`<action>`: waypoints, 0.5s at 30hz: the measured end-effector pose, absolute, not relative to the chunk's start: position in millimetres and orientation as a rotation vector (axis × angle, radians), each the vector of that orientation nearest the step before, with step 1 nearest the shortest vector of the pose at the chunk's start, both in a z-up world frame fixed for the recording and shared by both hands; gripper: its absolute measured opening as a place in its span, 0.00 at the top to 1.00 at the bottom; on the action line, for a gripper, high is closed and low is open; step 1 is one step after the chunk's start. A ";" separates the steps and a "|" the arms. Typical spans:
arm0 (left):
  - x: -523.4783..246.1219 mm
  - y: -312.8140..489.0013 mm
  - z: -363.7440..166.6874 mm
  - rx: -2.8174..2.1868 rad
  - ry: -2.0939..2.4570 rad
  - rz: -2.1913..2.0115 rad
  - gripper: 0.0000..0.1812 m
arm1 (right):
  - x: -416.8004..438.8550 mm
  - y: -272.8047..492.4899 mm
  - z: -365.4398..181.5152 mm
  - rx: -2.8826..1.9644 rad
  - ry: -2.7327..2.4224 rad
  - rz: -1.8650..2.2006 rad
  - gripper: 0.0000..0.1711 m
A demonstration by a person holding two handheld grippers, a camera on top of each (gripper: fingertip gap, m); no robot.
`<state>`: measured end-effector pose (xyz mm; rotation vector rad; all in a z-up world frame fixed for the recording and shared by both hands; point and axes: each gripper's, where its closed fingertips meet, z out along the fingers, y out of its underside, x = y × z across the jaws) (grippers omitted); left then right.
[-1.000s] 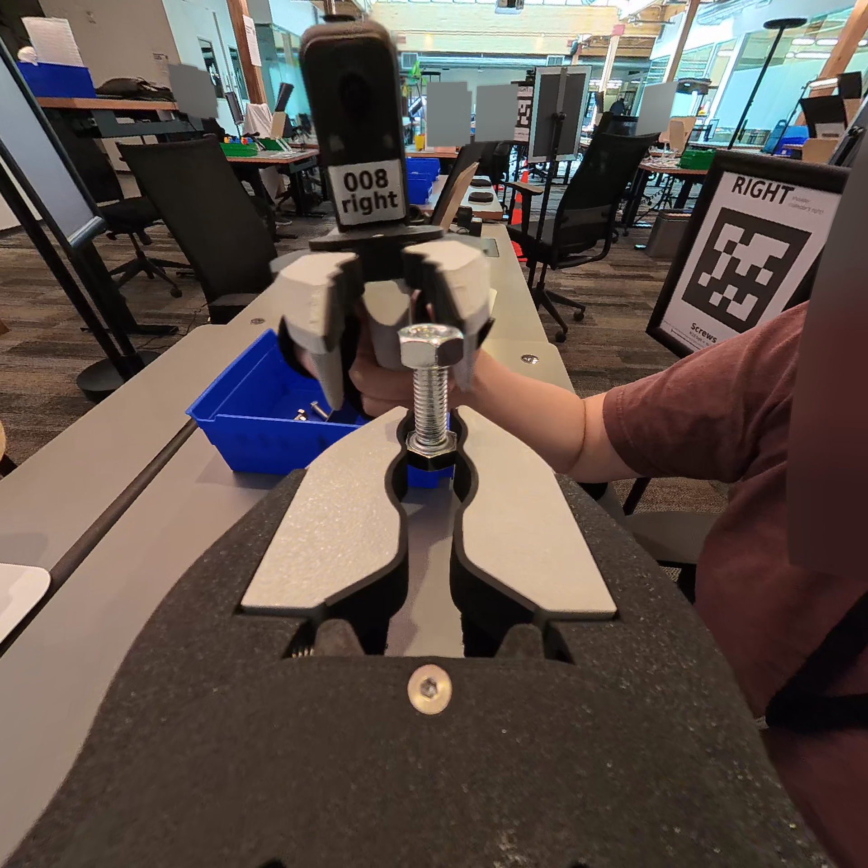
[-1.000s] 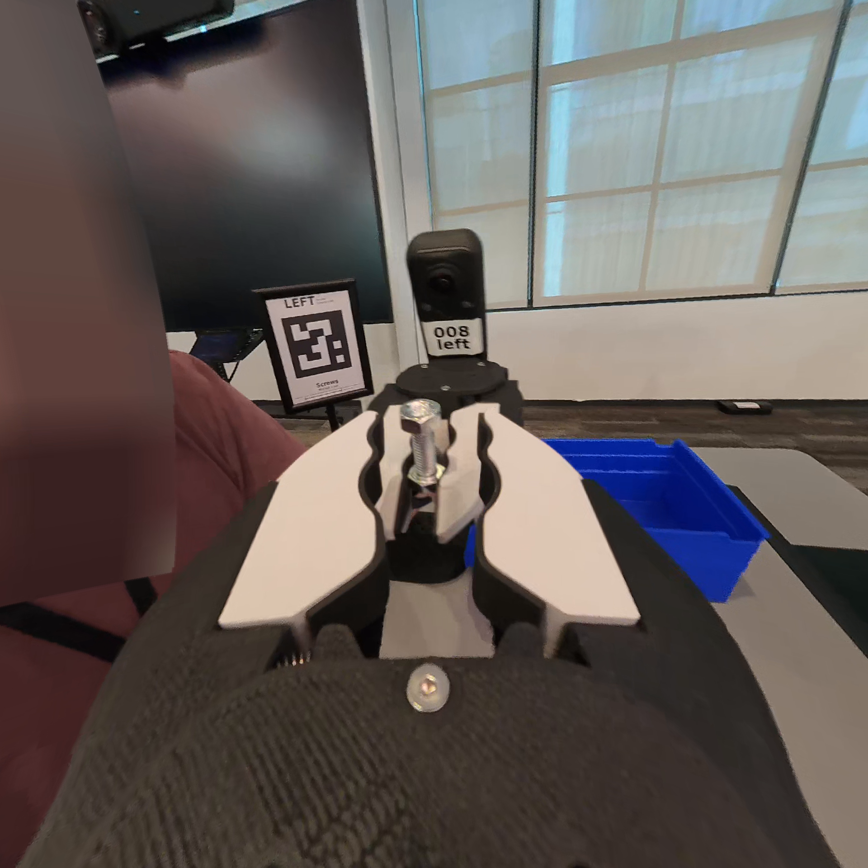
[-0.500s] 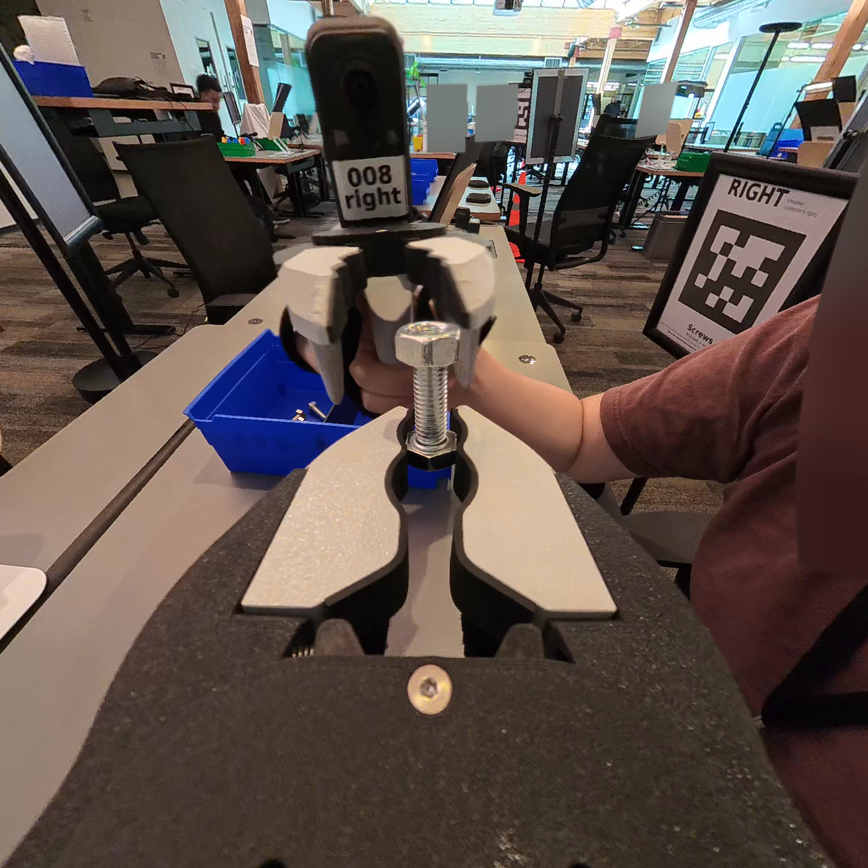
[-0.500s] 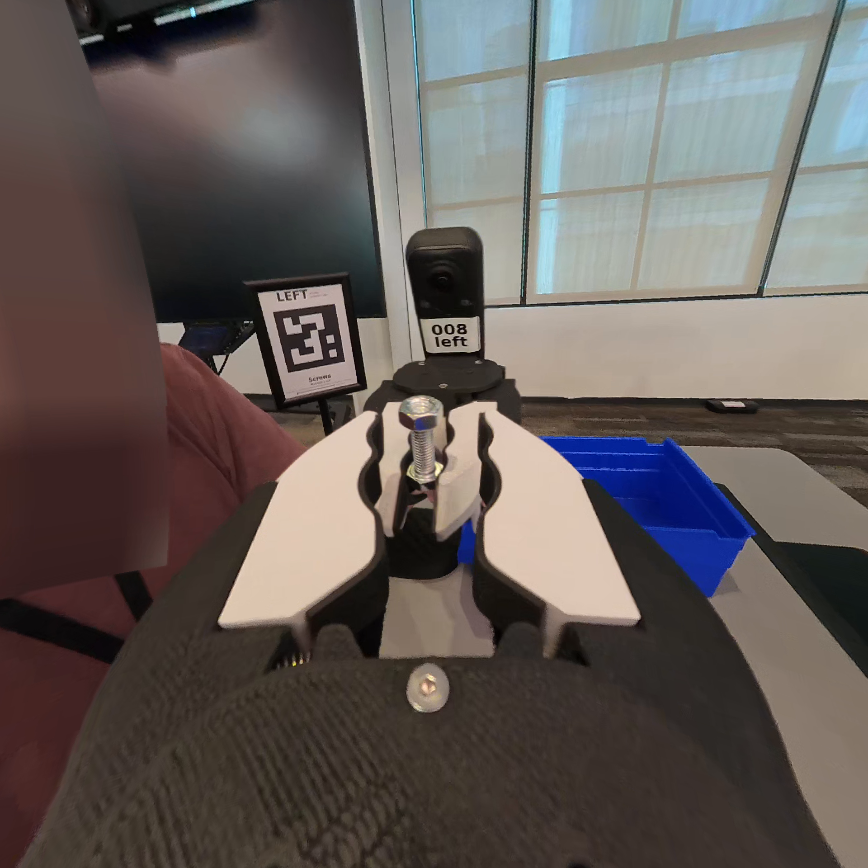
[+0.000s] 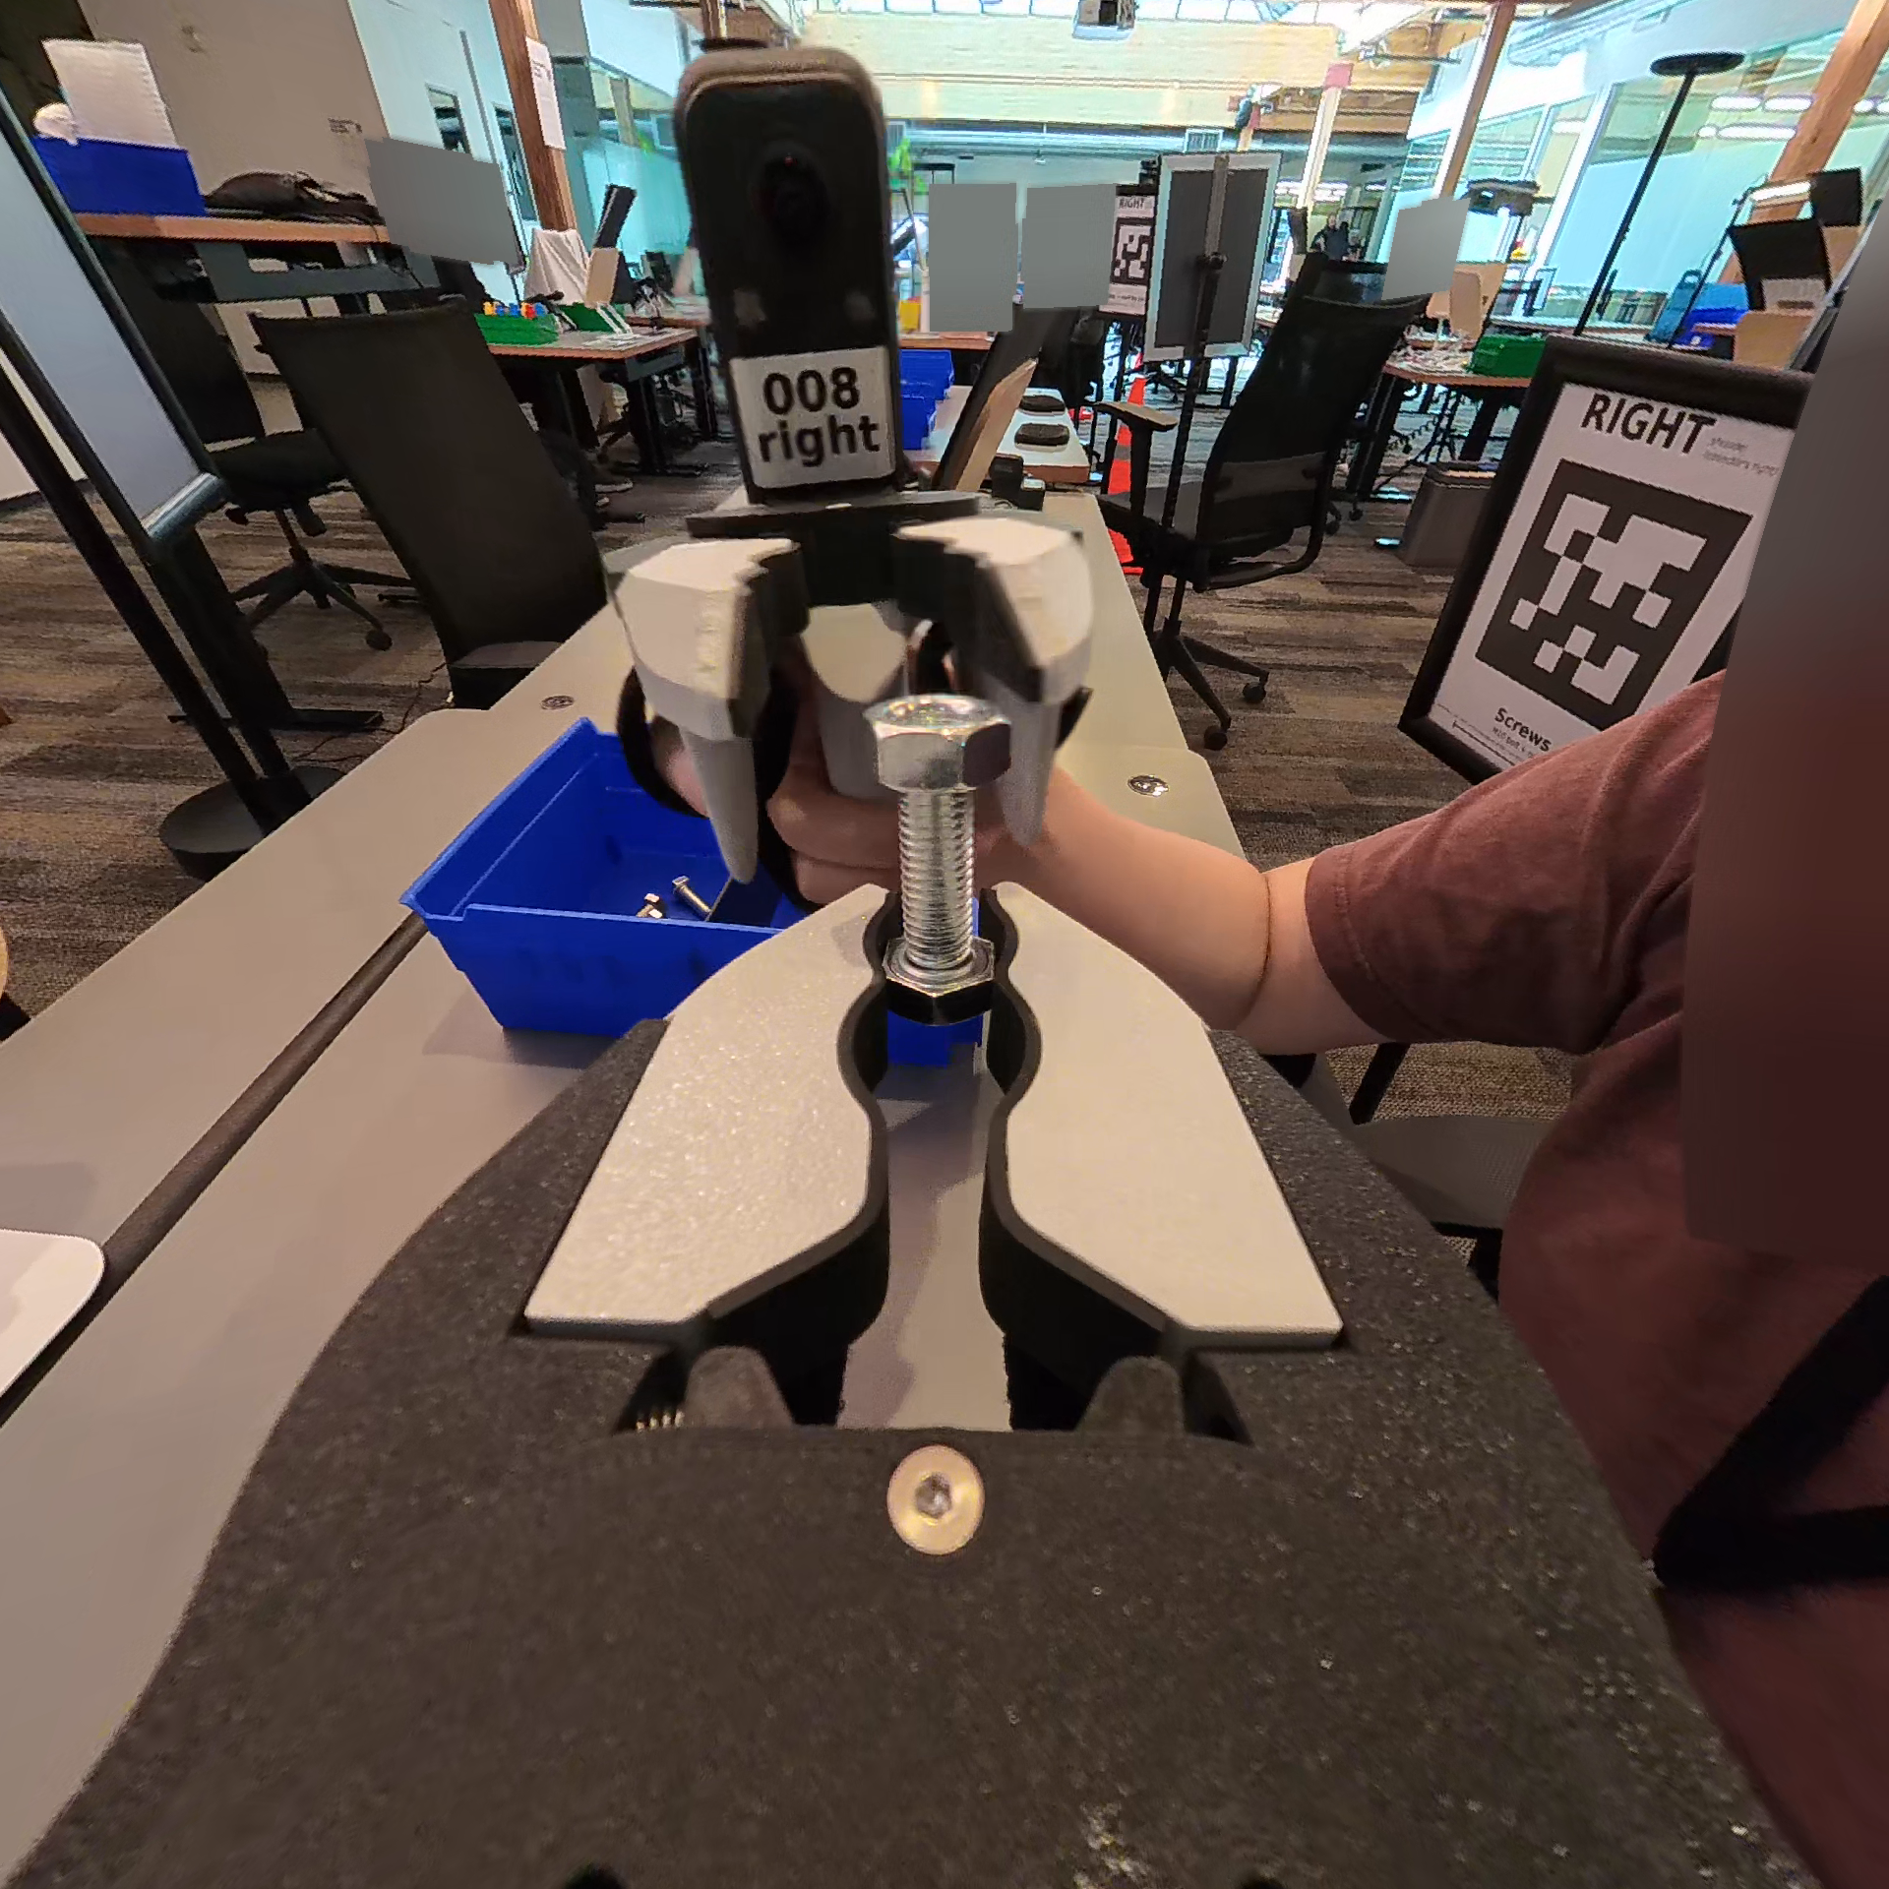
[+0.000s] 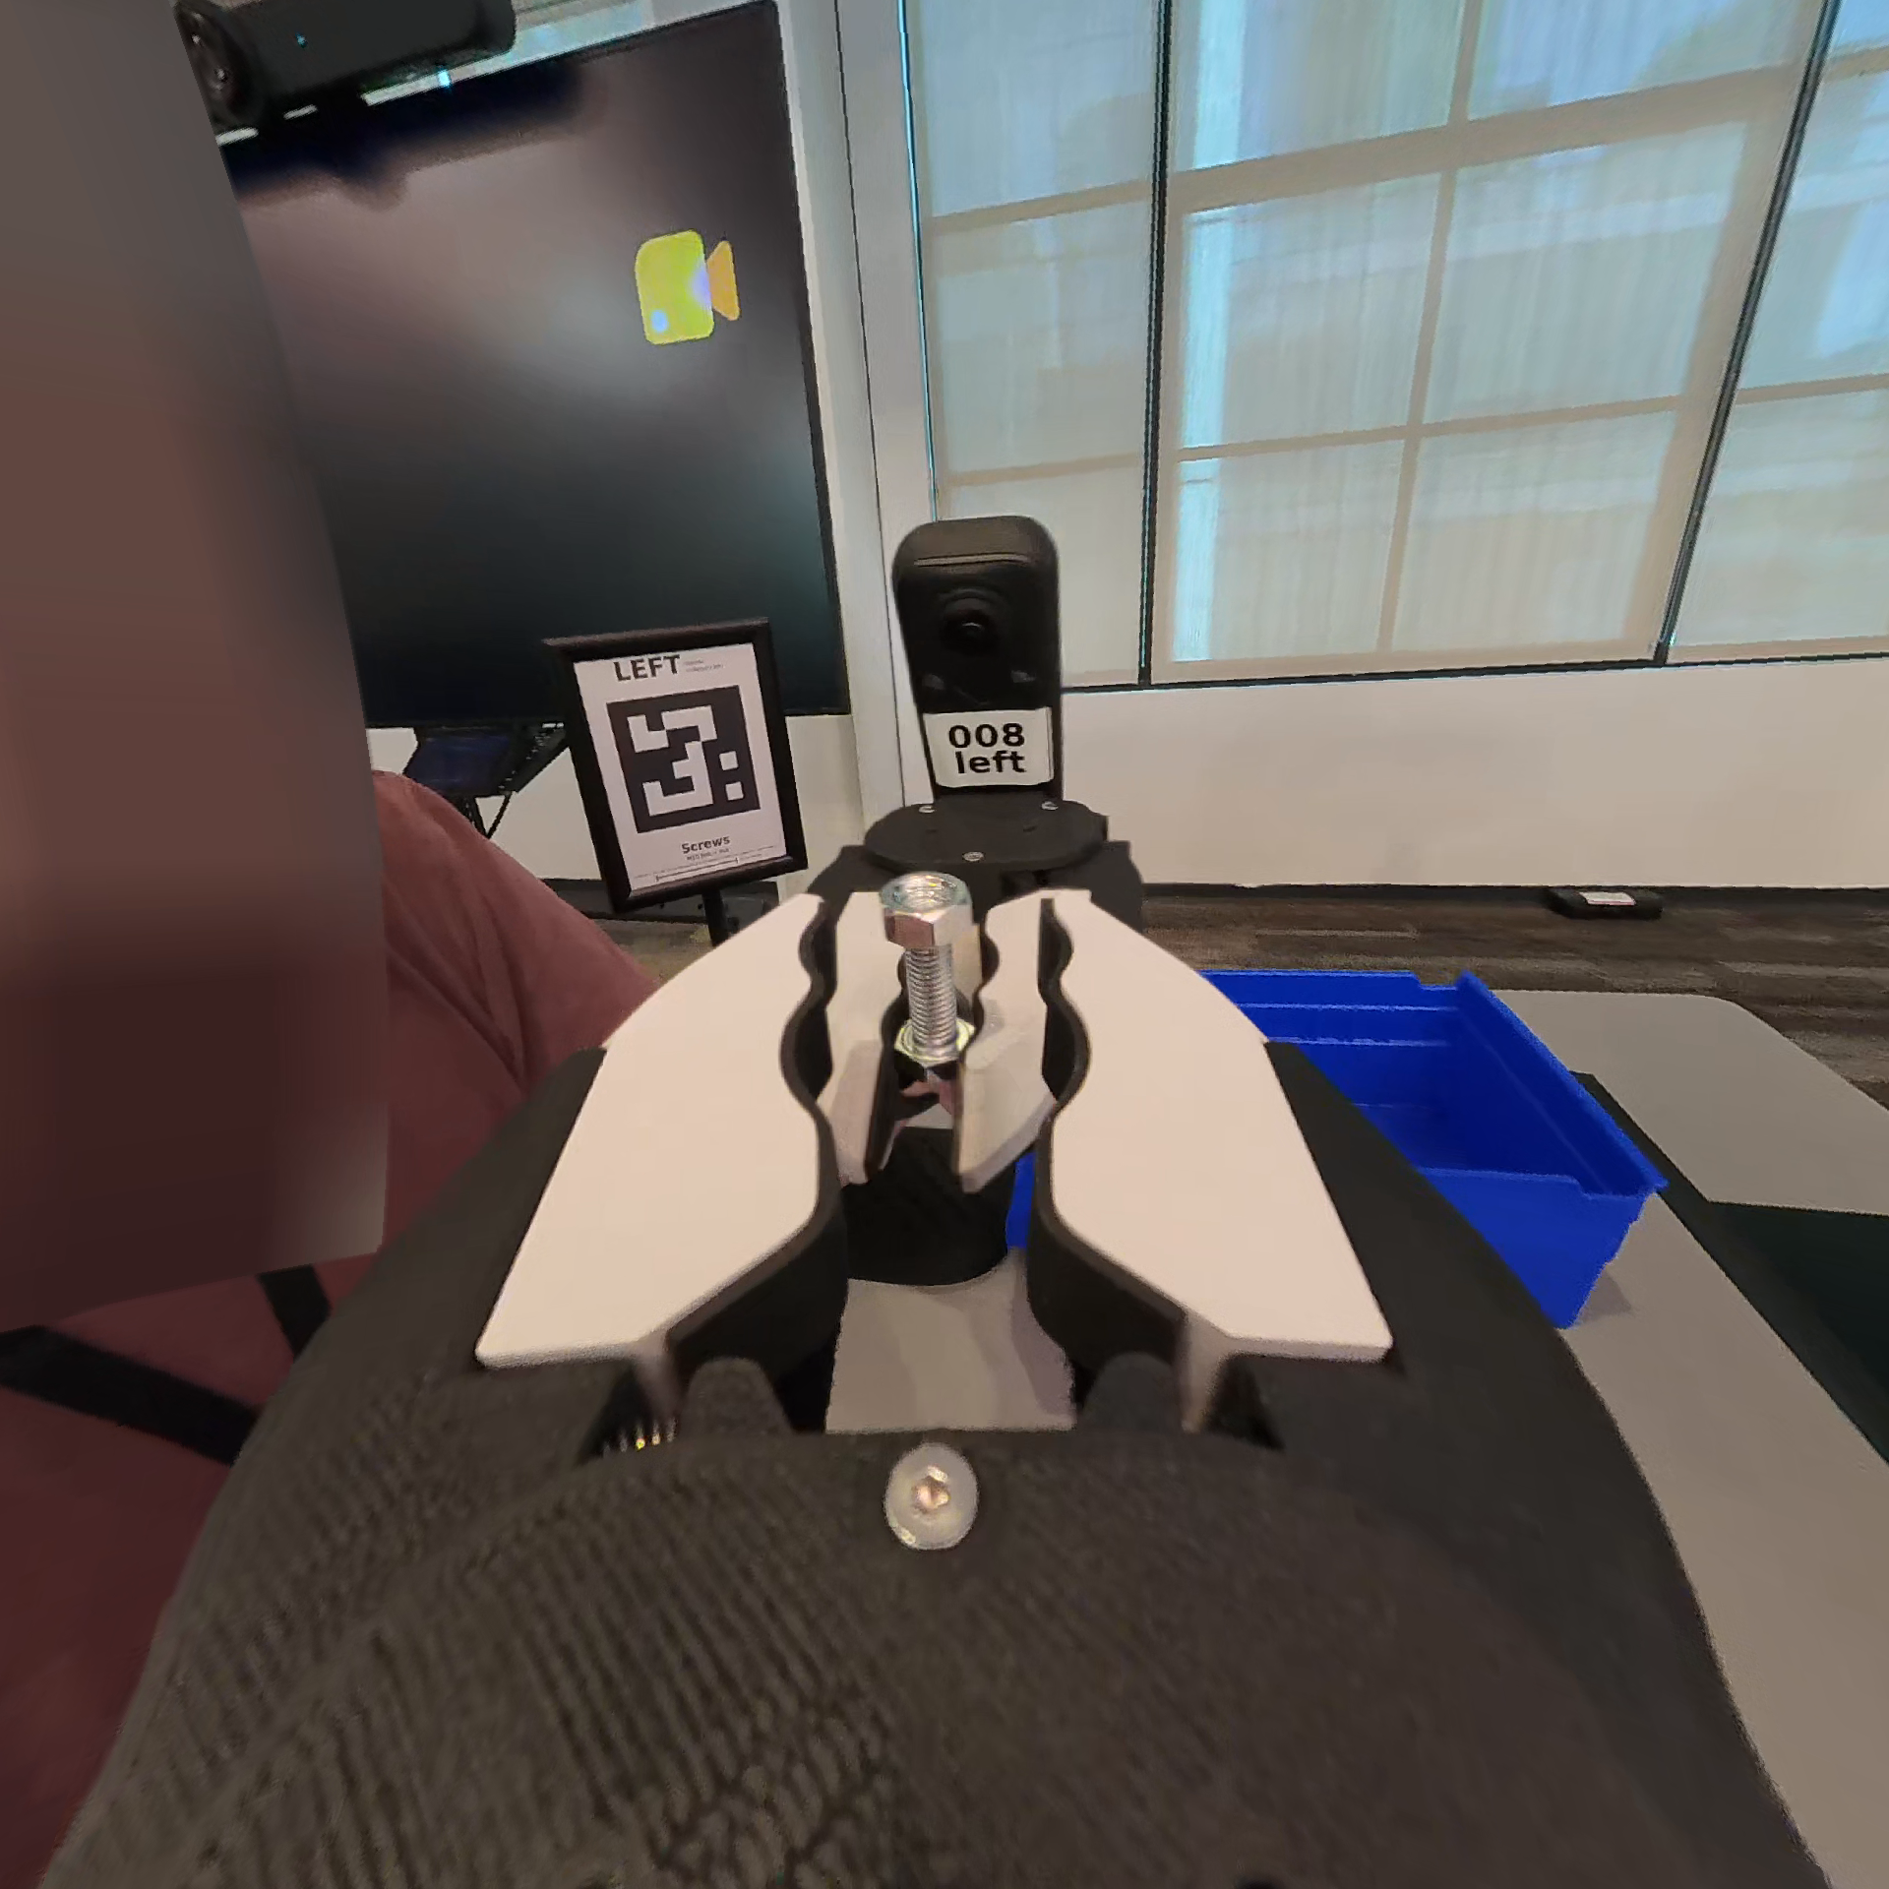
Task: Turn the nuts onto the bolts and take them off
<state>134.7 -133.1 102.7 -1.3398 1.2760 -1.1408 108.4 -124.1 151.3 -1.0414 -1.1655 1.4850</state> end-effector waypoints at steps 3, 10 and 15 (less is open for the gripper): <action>135.6 -134.7 102.0 -1.340 1.284 -1.144 0.92 | 104.3 -122.3 148.7 -1.055 -1.164 1.451 0.78; 133.8 -133.0 104.1 -1.337 1.271 -1.130 0.92 | 114.4 -110.0 148.8 -1.082 -1.123 1.495 0.80; 132.6 -126.1 104.2 -1.351 1.239 -1.104 0.92 | 105.2 -124.4 151.7 -1.076 -1.164 1.428 0.79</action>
